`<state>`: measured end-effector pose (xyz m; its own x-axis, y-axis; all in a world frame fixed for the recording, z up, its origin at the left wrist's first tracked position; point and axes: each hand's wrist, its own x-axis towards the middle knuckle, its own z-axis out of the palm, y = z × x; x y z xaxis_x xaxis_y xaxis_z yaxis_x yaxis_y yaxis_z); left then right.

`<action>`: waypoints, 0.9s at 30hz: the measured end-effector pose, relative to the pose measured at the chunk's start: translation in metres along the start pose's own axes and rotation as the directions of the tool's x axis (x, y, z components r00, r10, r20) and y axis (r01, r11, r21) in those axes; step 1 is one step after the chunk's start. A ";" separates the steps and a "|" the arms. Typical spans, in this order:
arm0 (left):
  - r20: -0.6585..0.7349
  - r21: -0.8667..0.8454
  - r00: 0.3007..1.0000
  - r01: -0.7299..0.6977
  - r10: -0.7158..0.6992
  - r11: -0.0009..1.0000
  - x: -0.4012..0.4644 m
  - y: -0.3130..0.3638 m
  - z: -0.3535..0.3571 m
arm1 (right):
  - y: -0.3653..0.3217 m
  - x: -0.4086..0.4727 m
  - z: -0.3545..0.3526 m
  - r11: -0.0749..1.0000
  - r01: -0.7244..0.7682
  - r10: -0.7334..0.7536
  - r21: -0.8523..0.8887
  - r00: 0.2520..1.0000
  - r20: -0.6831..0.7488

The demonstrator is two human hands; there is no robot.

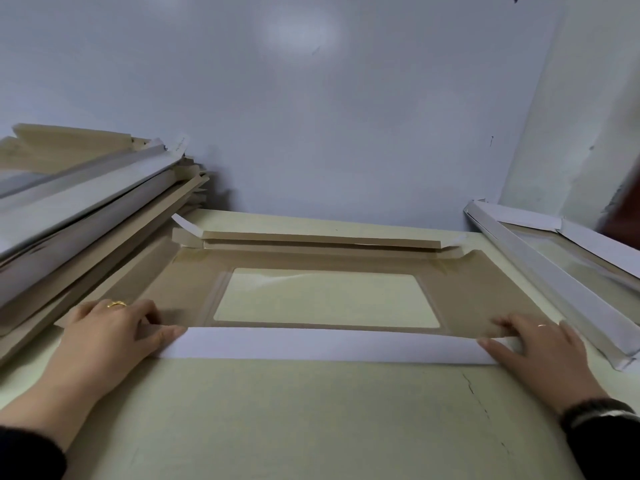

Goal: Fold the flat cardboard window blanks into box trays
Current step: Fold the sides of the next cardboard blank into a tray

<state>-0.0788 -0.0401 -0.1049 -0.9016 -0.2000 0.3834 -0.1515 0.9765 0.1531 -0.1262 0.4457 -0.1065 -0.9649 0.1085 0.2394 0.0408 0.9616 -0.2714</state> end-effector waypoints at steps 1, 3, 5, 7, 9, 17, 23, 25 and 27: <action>0.020 0.015 0.999 0.039 -0.039 0.999 0.000 0.000 0.001 | 0.001 0.002 0.002 1.000 -0.014 0.015 -0.016 0.998 0.054; 0.103 0.047 0.985 0.135 -0.139 0.990 0.000 0.002 0.000 | 0.001 0.003 0.004 0.999 -0.027 0.031 -0.034 0.991 0.131; 0.146 0.013 0.977 0.156 -0.156 0.988 -0.001 0.005 0.000 | -0.003 0.003 0.005 0.995 -0.020 0.038 -0.102 0.983 0.180; 0.095 -0.130 0.994 0.069 -0.057 0.989 -0.006 0.019 0.000 | -0.012 0.001 0.007 0.973 0.038 0.006 -0.228 0.982 0.189; 0.110 -0.200 0.989 -0.073 0.096 0.977 -0.014 0.047 -0.001 | -0.032 -0.005 0.011 0.946 0.168 -0.123 -0.277 0.977 0.173; 0.398 -0.161 0.846 -0.317 0.355 0.935 -0.033 0.150 0.021 | -0.143 -0.039 0.037 0.791 0.604 -0.603 0.100 0.741 0.294; 0.450 0.049 0.893 -0.017 -0.006 0.999 -0.022 0.099 0.015 | -0.094 -0.018 0.030 0.889 0.456 -0.443 0.044 0.833 0.331; 0.467 0.062 0.877 0.095 -0.113 0.994 -0.017 0.079 0.011 | -0.068 -0.011 0.023 0.925 0.380 -0.360 0.004 0.873 0.329; 0.462 0.089 0.862 0.189 -0.208 0.978 -0.014 0.060 0.009 | -0.041 -0.006 0.017 0.951 0.307 -0.283 -0.033 0.908 0.308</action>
<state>-0.0787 0.0221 -0.1089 -0.9328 -0.3389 -0.1222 -0.3543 0.9245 0.1407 -0.1269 0.4009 -0.1126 -0.9679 -0.2512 0.0067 -0.2492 0.9562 -0.1536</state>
